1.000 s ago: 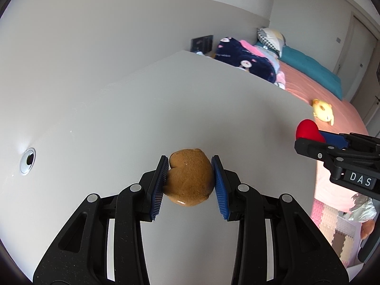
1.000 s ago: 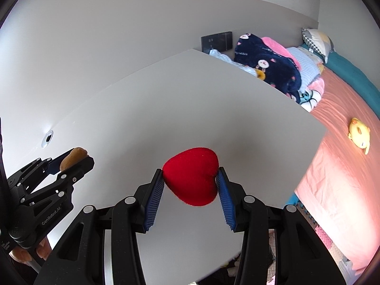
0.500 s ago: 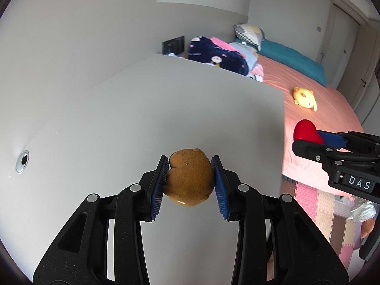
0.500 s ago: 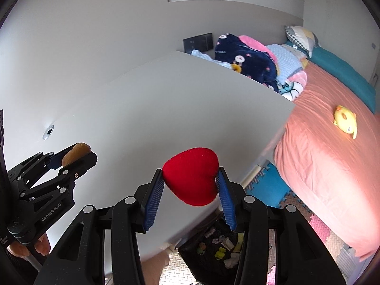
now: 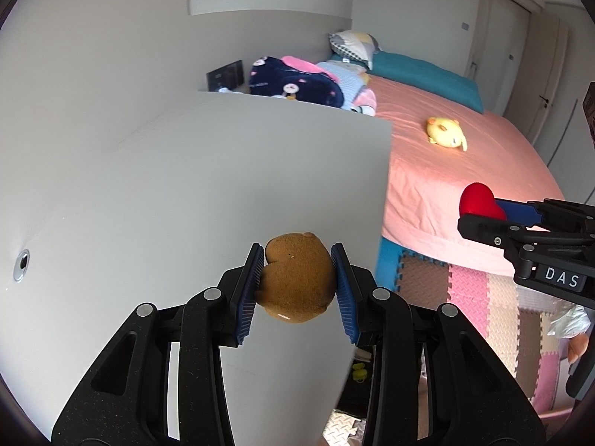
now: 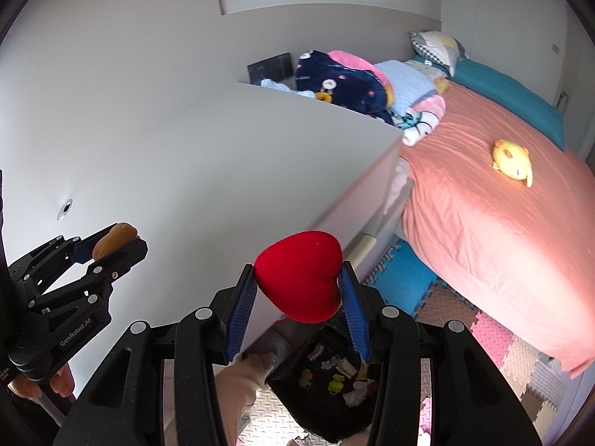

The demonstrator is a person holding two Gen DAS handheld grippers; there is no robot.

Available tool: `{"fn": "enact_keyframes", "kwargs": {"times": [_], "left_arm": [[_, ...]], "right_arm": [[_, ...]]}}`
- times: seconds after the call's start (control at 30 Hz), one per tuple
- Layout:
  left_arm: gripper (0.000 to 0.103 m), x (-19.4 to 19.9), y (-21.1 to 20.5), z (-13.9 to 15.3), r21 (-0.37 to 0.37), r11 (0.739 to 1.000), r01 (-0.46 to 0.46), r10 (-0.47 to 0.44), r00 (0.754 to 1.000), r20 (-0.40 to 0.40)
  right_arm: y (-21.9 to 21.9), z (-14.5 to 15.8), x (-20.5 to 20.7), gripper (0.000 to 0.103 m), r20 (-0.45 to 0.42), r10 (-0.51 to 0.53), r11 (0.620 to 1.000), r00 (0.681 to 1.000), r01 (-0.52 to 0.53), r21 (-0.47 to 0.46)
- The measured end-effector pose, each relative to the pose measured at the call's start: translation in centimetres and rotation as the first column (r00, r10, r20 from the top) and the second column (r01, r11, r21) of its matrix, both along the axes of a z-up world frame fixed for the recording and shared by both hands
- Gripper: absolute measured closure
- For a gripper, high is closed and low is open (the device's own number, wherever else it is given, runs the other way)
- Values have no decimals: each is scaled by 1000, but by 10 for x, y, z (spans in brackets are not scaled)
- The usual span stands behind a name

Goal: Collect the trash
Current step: 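Carry the brown bear and red heart with both tools over the bin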

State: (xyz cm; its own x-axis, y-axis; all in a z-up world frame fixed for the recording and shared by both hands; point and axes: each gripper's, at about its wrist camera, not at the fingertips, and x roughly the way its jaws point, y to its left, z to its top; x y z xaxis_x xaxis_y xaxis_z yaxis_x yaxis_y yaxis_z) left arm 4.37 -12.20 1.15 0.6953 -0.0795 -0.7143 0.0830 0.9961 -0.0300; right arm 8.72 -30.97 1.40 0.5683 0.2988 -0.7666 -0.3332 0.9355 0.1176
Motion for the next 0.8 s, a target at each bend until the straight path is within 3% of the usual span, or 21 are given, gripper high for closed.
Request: {"fn": "enact_keyframes", "kwargs": {"times": [0.8], "left_arm": [[66, -21, -85, -17, 1, 980, 199, -199, 980, -14]], "right_arm": [[-93, -30, -47, 56, -37, -188, 982, 981, 189, 20]]}}
